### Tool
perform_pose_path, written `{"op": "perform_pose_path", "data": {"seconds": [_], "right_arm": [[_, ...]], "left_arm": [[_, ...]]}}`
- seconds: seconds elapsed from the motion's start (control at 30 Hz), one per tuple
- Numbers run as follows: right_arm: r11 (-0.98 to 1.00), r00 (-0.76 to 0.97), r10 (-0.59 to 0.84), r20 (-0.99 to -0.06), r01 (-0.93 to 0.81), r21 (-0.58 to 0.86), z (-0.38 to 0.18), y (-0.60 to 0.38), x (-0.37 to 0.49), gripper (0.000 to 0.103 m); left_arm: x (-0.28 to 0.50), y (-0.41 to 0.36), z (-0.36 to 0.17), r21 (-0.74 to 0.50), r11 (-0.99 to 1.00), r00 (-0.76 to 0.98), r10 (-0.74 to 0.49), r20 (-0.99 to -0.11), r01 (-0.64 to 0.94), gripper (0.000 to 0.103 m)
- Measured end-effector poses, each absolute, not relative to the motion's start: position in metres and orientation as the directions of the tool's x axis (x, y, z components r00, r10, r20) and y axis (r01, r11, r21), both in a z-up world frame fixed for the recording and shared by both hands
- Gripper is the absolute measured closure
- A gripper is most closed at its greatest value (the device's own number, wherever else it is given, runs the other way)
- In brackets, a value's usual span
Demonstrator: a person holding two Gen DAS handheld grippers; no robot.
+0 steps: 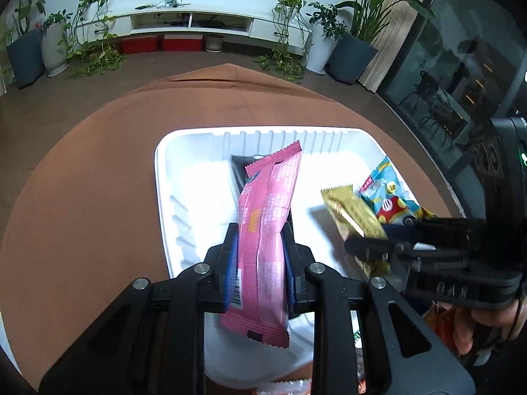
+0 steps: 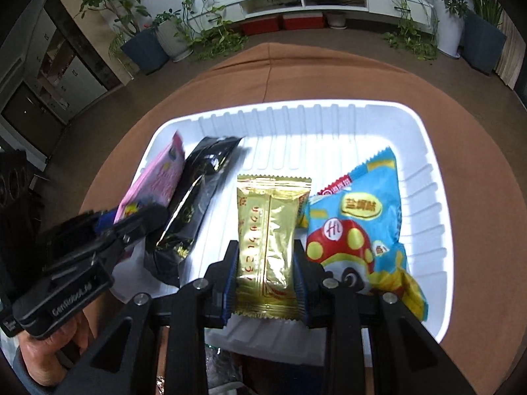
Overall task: Organize snacks
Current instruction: 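Lower the pink and gold bars into the white tray and open both tools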
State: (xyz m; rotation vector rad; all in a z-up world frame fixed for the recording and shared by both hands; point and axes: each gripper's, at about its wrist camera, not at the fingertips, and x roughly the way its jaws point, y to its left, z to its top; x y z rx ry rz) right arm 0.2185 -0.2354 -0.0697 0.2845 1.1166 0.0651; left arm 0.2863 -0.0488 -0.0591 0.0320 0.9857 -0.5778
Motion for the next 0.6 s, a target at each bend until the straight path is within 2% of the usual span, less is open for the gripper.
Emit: {"op": "perform_pose_path", "data": {"seconds": [0.4, 0.5, 0.53, 0.57, 0.6], "right_arm": [[0.959, 0.443, 0.175, -0.879, 0.126, 0.255, -0.071, -0.229, 0.219, 0.070], [0.957, 0.444, 0.179, -0.878, 0.129, 0.260, -0.071, -0.230, 0.220, 0.068], [0.956, 0.447, 0.182, -0.876, 0.127, 0.263, -0.070, -0.230, 0.219, 0.064], [0.956, 0.449, 0.184, -0.874, 0.125, 0.266, -0.070, -0.230, 0.219, 0.062], [0.956, 0.452, 0.185, -0.873, 0.122, 0.266, -0.069, -0.229, 0.219, 0.058]], "left_arm": [[0.295, -0.061, -0.062, -0.181, 0.842, 0.421, -0.426, -0.801, 0.508, 0.078], [0.289, -0.065, -0.063, -0.176, 0.835, 0.417, -0.429, -0.801, 0.521, 0.072], [0.287, -0.064, -0.062, -0.172, 0.835, 0.418, -0.427, -0.802, 0.523, 0.066], [0.286, -0.064, -0.061, -0.167, 0.836, 0.417, -0.421, -0.806, 0.522, 0.055], [0.283, -0.064, -0.060, -0.165, 0.834, 0.414, -0.421, -0.807, 0.527, 0.053]]}}
